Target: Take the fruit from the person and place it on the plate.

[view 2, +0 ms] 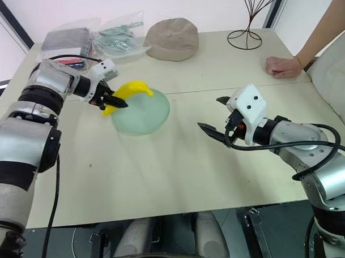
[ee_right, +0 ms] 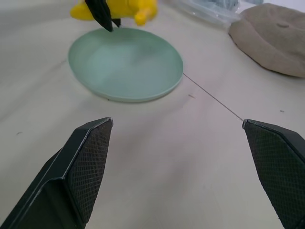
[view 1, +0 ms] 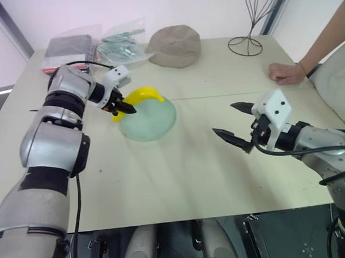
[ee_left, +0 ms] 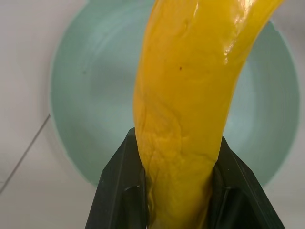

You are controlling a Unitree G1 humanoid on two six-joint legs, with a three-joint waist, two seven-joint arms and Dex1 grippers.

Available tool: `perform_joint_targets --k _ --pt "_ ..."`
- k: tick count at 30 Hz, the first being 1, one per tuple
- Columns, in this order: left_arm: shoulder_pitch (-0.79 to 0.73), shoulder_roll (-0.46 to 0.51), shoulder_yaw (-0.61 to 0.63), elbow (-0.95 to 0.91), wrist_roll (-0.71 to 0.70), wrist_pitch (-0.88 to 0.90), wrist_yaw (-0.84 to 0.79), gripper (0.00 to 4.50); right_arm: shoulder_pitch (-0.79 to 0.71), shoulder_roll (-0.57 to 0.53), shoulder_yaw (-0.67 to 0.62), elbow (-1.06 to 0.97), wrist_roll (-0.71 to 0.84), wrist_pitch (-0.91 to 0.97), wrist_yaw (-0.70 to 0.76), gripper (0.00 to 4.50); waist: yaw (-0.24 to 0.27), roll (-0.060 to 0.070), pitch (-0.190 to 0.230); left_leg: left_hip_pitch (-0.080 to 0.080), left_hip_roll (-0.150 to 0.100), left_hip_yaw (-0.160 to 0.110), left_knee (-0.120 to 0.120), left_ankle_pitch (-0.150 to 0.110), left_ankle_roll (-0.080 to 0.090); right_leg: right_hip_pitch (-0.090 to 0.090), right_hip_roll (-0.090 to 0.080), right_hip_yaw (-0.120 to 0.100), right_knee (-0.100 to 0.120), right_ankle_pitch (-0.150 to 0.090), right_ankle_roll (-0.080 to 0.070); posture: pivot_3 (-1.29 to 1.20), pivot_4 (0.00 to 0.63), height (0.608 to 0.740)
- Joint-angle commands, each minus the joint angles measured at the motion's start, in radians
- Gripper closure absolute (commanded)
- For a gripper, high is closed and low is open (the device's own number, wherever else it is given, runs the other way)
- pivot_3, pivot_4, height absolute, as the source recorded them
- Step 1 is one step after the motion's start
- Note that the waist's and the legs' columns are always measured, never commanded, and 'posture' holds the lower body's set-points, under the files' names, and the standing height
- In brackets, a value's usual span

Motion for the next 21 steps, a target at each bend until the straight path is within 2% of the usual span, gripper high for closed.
perform_joint_targets --k 1,17,19,21 --pt "-0.006 -0.010 0.041 0.006 0.011 -0.025 0.061 3.63 0.011 0.000 -0.043 -0.052 0.016 0.004 -0.016 0.00 0.000 0.000 0.000 0.000 0.000 0.000 0.000 0.000 0.000 0.000 0.000 0.000 0.000 0.000 0.000 0.00 0.150 0.740" --pt "0.054 -0.087 0.087 0.022 0.041 -0.044 0.154 3.63 0.034 -0.008 -0.075 -0.098 0.036 0.047 -0.046 0.00 0.000 0.000 0.000 0.000 0.000 0.000 0.000 0.000 0.000 0.000 0.000 0.000 0.001 0.000 0.000 0.00 0.150 0.740" --pt "0.055 -0.089 0.094 0.022 0.041 -0.044 0.155 2.59 0.035 -0.009 -0.078 -0.100 0.040 0.051 -0.049 0.00 0.000 0.000 0.000 0.000 0.000 0.000 0.000 0.000 0.000 0.000 0.000 0.000 0.001 0.000 0.000 0.00 0.150 0.740" --pt "0.056 -0.090 0.099 0.021 0.043 -0.044 0.157 1.77 0.035 -0.009 -0.079 -0.103 0.043 0.055 -0.053 0.00 0.000 0.000 0.000 0.000 0.000 0.000 0.000 0.000 0.000 0.000 0.000 0.000 0.001 0.000 0.000 0.00 0.150 0.740"
